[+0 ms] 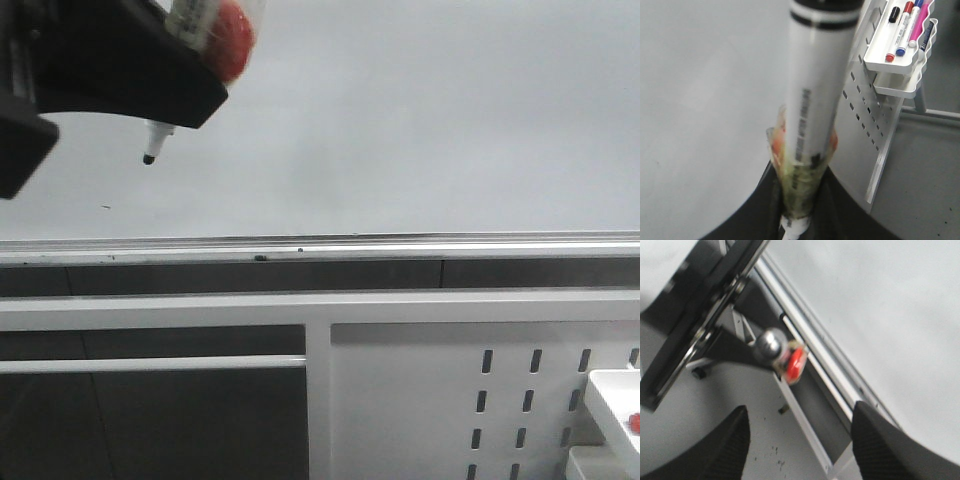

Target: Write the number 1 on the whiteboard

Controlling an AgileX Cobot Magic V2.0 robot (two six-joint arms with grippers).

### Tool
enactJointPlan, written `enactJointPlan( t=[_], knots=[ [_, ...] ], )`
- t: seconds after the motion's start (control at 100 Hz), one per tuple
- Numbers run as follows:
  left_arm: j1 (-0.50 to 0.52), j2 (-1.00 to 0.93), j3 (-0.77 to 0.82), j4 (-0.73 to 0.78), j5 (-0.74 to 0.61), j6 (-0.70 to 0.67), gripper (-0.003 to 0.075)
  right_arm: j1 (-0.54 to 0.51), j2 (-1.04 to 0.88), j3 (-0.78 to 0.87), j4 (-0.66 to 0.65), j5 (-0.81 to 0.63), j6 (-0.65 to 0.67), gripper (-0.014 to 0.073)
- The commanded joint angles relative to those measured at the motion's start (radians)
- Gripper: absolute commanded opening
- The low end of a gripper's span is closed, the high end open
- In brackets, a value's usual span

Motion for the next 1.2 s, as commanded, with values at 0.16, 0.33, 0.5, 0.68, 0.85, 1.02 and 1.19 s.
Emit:
enactJointPlan(
  t=[0.16, 0.33, 0.5, 0.68, 0.85, 1.02, 1.19],
  knots=[
    [-0.041, -0.045, -0.036, 0.058, -0.026, 0.0, -0.002, 0.073, 0.021, -0.042, 0.008, -0.2, -0.013, 0.04],
    [-0.041, -0.045, -0.036, 0.064, -0.027, 0.0, -0.002, 0.096, 0.044, -0.042, 0.008, -0.245, -0.013, 0.04],
    [-0.041, -0.045, -0.036, 0.064, -0.028, 0.0, -0.002, 0.096, 0.061, -0.042, 0.008, -0.258, -0.013, 0.04],
    [-0.041, -0.045, -0.036, 0.064, -0.028, 0.0, -0.002, 0.096, 0.092, -0.042, 0.008, -0.273, -0.013, 0.04],
    [-0.041, -0.045, -0.036, 0.064, -0.028, 0.0, -0.002, 0.096, 0.104, -0.042, 0.024, -0.277, -0.013, 0.0325],
    [-0.041, -0.045, -0.036, 0.064, -0.028, 0.0, -0.002, 0.096, 0.104, -0.042, 0.035, -0.285, -0.013, 0.0127],
    [-0.041, -0.045, -0.036, 0.064, -0.028, 0.0, -0.002, 0.096, 0.104, -0.042, 0.035, -0.283, -0.013, -0.0025]
  ],
)
